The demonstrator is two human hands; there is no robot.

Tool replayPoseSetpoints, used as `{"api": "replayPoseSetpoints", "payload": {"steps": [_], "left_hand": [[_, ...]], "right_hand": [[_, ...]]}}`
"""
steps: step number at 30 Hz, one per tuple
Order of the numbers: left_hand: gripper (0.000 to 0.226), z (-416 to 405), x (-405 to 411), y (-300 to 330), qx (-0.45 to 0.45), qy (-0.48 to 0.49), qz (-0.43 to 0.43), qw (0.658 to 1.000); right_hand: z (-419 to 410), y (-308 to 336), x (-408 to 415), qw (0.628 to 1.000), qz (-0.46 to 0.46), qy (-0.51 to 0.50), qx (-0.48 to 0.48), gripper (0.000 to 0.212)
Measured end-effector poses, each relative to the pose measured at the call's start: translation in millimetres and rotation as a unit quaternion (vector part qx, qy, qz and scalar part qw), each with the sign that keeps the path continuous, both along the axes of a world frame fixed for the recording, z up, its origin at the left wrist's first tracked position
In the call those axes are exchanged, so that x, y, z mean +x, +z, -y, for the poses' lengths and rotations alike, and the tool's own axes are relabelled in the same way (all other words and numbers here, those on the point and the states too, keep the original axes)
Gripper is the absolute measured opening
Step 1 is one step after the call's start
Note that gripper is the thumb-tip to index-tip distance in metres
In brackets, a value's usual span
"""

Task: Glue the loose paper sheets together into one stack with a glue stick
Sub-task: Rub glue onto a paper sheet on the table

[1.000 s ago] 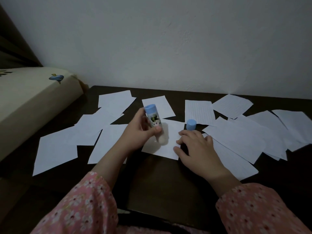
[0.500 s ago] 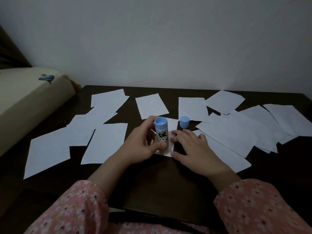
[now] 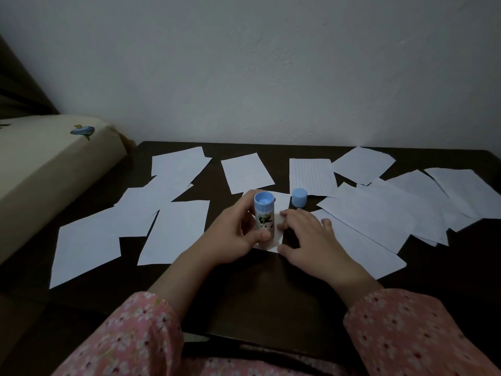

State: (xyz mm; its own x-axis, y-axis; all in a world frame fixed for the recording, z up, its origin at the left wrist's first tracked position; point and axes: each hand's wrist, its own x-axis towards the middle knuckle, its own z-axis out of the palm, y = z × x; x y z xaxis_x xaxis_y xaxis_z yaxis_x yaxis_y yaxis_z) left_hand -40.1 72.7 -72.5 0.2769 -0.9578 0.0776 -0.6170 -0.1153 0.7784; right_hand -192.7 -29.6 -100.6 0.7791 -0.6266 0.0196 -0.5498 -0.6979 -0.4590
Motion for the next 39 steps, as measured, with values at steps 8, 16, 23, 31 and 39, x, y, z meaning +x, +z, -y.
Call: {"api": "replayPoseSetpoints", "payload": {"steps": [8, 16, 23, 31, 39], "left_hand": [[0.06, -10, 22, 4, 0.011, 0.034, -0.002, 0.999], [0.059, -23, 36, 6, -0.013, 0.061, -0.017, 0.998], [0.053, -23, 41, 3, -0.022, 0.097, -0.071, 0.992], [0.011, -5, 52, 17, -0.229, 0.326, -0.51, 0.763], [0.049, 36, 24, 1, -0.157, 0.261, -0.287, 0.908]], "right_hand": [[-1, -2, 2, 1.0, -0.011, -0.016, -0.004, 0.037], [-3, 0, 2, 1.0, -0.007, -0.021, -0.017, 0.039], [-4, 3, 2, 1.0, -0.006, -0.022, -0.021, 0.038], [-5, 11, 5, 0.999, -0.008, -0.03, -0.02, 0.039], [-3, 10, 10, 0.999, 0.004, -0.027, -0.043, 0.048]]}}
